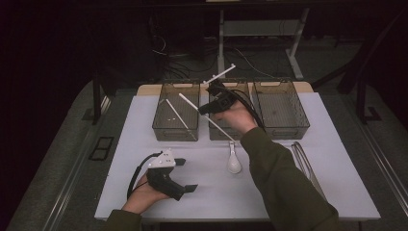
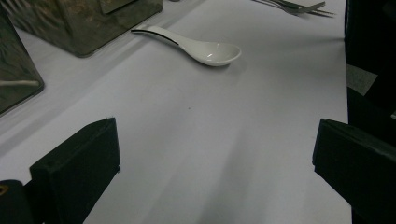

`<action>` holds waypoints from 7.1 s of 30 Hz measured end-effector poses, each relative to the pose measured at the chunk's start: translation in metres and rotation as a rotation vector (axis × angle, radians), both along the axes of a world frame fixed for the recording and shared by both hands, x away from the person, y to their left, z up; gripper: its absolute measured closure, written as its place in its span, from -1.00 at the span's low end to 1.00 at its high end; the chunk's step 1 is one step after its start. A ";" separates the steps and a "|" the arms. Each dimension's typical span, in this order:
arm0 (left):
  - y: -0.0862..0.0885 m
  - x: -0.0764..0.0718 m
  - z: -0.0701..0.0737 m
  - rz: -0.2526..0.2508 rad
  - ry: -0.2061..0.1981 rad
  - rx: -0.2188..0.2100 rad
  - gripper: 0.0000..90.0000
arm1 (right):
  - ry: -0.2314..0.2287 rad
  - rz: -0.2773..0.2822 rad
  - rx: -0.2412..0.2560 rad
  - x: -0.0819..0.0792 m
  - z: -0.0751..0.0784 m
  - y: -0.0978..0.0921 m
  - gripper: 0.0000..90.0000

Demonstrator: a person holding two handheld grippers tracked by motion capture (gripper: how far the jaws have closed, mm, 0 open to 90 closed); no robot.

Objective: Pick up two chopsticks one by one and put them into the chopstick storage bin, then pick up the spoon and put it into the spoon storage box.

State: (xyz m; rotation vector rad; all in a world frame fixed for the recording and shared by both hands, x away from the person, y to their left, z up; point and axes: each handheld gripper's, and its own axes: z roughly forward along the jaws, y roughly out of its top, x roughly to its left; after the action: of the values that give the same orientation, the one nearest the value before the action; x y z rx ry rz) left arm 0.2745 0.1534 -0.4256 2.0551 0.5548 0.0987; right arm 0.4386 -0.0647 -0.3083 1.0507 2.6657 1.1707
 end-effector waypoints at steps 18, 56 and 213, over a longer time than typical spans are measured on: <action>-0.001 -0.001 0.001 -0.013 -0.003 -0.016 -1.00 | 0.054 -0.085 -0.066 0.058 -0.015 0.063 0.88; -0.002 -0.001 0.001 -0.016 -0.007 -0.005 -1.00 | 0.036 -0.027 -0.102 0.048 -0.020 0.075 0.64; -0.001 0.005 -0.002 -0.005 0.003 0.024 -1.00 | -0.032 -0.019 -0.267 -0.045 -0.123 -0.079 1.00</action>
State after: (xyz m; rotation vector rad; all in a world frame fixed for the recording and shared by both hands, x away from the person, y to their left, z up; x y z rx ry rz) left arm 0.2795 0.1522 -0.4275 2.0805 0.5523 0.0999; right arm 0.3939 -0.1439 -0.4314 0.9997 2.6827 0.7903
